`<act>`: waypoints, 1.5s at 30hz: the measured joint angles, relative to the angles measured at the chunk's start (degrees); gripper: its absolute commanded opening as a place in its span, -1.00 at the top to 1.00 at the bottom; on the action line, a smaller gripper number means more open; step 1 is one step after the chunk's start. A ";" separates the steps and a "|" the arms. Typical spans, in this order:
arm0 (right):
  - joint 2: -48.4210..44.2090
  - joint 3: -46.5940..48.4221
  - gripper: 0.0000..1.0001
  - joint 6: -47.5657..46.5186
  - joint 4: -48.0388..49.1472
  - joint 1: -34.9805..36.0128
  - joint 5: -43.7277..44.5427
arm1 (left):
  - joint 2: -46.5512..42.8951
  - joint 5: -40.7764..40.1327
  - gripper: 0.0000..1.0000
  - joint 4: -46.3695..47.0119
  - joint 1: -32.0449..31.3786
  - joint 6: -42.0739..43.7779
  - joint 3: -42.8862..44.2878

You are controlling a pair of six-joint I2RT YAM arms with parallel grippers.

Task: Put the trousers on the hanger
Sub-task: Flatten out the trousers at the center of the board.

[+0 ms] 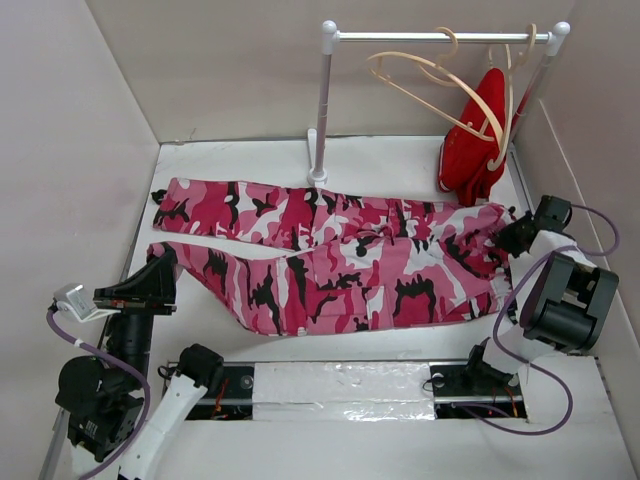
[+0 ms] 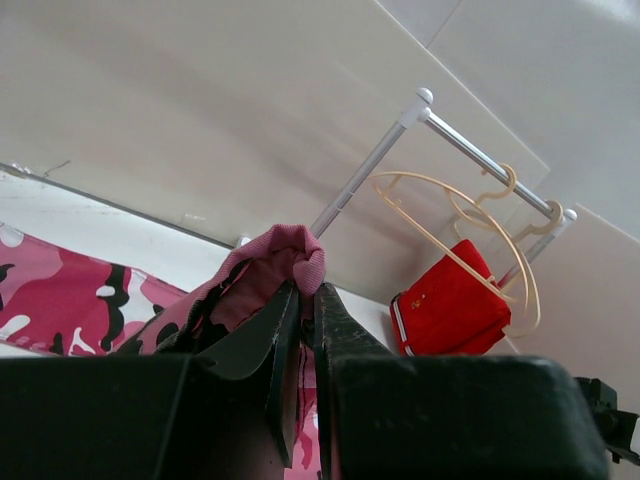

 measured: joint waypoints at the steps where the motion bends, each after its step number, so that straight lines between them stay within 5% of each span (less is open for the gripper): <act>1: 0.02 0.79 0.87 0.00 0.22 0.11 -0.11 | 0.00 -0.07 1.00 -0.02 0.00 0.00 -0.02; 2: 0.02 1.57 0.64 0.02 0.26 0.22 -0.11 | 0.00 -0.13 1.00 0.00 0.00 -0.02 -0.09; 3: -0.17 2.36 -0.03 0.20 0.46 0.28 -0.04 | 0.00 -0.15 1.00 0.04 0.00 -0.02 -0.24; 5: -1.40 2.67 -0.56 0.46 0.52 0.50 0.52 | 0.00 -0.11 1.00 0.02 0.00 -0.04 -0.81; 8: -6.29 1.84 -0.86 0.57 -1.38 0.57 2.84 | 0.00 0.11 1.00 -0.07 0.00 -0.04 -1.57; 18: -45.97 -19.19 -0.48 5.86 -13.31 -1.05 12.39 | 0.00 0.26 1.00 0.22 0.00 -0.09 -2.14; 23: -57.09 -21.35 -0.31 10.67 -22.08 -0.96 11.76 | 0.00 0.17 1.00 0.50 -0.13 -0.28 -2.14; 28: -54.25 -21.38 0.04 12.98 -24.17 -0.04 10.88 | 0.00 -0.42 1.00 0.46 -1.14 -0.48 -2.14; 30: -49.51 -21.35 0.03 13.46 -23.21 0.26 11.02 | 0.00 -0.68 1.00 0.46 -1.97 -0.48 -2.10; 34: -34.93 -19.96 -0.46 12.17 -21.88 0.44 11.89 | 0.00 -1.05 1.00 0.35 -3.13 -0.46 -2.05; 38: -22.01 -16.48 -0.52 10.29 -20.59 2.64 13.94 | 0.00 -1.22 1.00 0.11 -3.28 -0.46 -2.05; 41: -16.63 -13.22 -0.06 9.07 -19.82 4.48 15.32 | 0.00 -1.51 1.00 -0.04 -3.32 -0.46 -2.05; 43: -13.05 -11.15 0.61 8.46 -19.63 5.25 16.09 | 0.00 -1.70 1.00 -0.15 -3.41 -0.46 -2.05; 45: -9.90 -9.05 0.93 8.09 -19.34 6.34 17.03 | 0.00 -1.88 1.00 -0.48 -3.41 -0.44 -2.01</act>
